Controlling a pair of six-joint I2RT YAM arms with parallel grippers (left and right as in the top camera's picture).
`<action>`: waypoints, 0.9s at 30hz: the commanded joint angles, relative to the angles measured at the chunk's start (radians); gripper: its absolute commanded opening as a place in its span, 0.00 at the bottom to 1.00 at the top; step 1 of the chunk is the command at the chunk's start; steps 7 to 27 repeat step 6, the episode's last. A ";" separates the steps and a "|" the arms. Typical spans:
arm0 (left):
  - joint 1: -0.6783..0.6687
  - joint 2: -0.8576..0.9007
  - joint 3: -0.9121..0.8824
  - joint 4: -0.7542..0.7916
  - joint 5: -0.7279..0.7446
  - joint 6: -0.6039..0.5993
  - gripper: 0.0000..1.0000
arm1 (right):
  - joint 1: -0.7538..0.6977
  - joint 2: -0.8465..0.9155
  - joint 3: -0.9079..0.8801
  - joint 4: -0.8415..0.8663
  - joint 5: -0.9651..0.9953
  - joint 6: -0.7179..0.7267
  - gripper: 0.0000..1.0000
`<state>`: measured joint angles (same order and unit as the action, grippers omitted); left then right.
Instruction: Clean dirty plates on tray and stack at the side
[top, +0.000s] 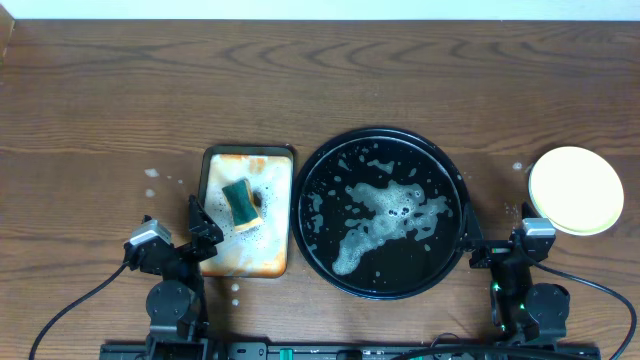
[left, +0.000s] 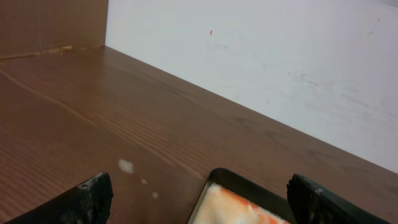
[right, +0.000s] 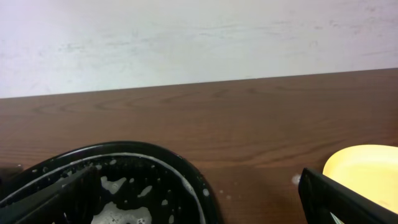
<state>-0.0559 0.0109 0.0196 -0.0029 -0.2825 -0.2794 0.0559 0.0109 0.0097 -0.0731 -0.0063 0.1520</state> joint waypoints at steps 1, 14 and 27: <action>0.005 -0.007 -0.016 -0.042 0.002 0.016 0.90 | 0.007 -0.005 -0.004 0.000 0.009 0.004 0.99; 0.005 -0.007 -0.016 -0.043 0.002 0.016 0.91 | 0.007 -0.005 -0.004 0.001 0.009 0.004 0.99; 0.005 -0.007 -0.016 -0.043 0.002 0.016 0.91 | 0.007 -0.005 -0.004 0.001 0.009 0.004 0.99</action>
